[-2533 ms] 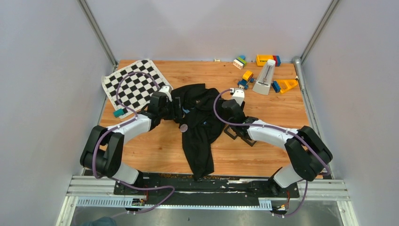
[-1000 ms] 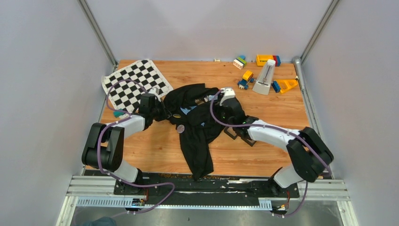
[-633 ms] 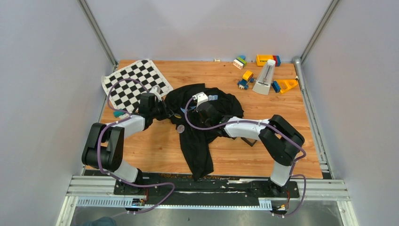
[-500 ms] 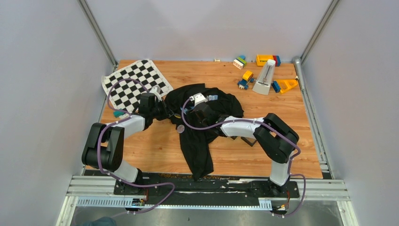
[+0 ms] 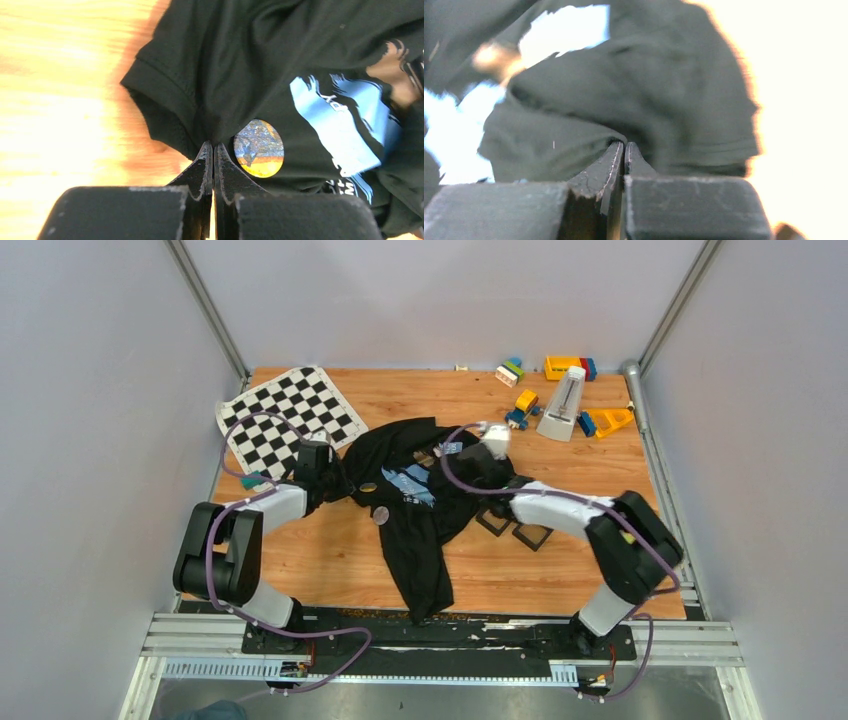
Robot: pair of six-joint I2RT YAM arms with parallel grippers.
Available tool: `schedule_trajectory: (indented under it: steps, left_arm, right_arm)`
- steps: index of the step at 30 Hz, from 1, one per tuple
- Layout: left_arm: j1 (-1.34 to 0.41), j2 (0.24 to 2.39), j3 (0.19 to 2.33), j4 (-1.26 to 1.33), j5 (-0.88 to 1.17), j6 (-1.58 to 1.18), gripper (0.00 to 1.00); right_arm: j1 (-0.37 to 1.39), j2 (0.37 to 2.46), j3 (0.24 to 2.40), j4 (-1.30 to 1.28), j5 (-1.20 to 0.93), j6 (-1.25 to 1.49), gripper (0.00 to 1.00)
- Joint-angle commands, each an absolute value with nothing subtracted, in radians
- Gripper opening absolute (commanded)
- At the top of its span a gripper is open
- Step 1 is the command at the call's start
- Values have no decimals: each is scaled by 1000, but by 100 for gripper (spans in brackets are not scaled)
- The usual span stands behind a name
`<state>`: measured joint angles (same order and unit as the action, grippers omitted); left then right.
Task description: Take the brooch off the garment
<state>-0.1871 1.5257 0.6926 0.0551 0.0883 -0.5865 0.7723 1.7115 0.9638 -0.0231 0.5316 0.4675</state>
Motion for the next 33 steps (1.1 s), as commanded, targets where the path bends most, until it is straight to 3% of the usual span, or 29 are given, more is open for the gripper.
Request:
schedule_trajectory:
  steps: [1,7,16,23,29,30,31,32,33]
  left_arm:
    - [-176,1469,720,-29,-82,-602,0]
    - [-175,1390,705,-78,-214,-651,0]
    - [-175,1255,712,-139,-219,-608,0]
    - [-168,1202,954,-397,-283,-583,0]
    - [-167,1367,1150,-431,-163,-577,0]
    - [-168,1426,1170,-431,-141,-578,0]
    - [-168,1459,1207,-430,-122,-578,0]
    - [-167,1527,1224,-428,-112,-576,0]
    - [-166,1562,1268,-432,-76,-564,2]
  right_arm:
    - [513,1475,838,-103,569,730,0]
    - [325,1381,792,-105,456,777,0]
    - [201,1525,1173,-281,279,688,0]
    - [88,1525,1369,-362,172,690,0]
    - [73,1637,1530,-431,103,625,0]
    - [73,1648,1543,-443,82,618,5]
    - [73,1653,1544,-445,40,603,19]
    - [73,1655,1541,-446,-20,590,48]
    - [77,1649,1529,-446,-75,580,68]
